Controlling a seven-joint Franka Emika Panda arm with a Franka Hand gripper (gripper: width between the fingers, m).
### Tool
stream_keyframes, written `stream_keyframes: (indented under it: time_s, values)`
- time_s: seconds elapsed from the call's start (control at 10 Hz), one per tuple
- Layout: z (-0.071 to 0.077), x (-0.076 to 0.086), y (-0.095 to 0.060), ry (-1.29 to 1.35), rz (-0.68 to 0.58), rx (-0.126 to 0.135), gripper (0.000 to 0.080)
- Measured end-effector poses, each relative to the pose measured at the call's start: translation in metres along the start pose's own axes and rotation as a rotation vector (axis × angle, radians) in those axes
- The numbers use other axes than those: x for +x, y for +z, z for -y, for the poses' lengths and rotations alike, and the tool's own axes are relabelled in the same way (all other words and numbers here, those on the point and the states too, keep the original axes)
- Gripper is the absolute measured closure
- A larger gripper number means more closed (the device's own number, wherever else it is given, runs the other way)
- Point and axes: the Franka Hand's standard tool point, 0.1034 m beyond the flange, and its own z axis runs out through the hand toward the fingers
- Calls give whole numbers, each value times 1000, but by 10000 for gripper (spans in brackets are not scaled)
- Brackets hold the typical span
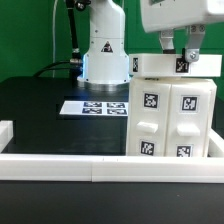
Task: Assemble cabinet
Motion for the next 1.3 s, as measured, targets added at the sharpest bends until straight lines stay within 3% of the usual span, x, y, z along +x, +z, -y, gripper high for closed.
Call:
stream_keyframes:
  time_s: [0.4,0.5,0.6,0.7,1.1,1.3]
  values:
    - [2,-4,1,386,44,16,238]
    - [2,-6,1,421,50,15,183]
    - [2,-7,1,420,50,14,183]
    - [2,-7,1,406,50,14,42]
    - [6,-10,-23,399,95,40,2]
    - [6,-10,-22,331,97,42,2]
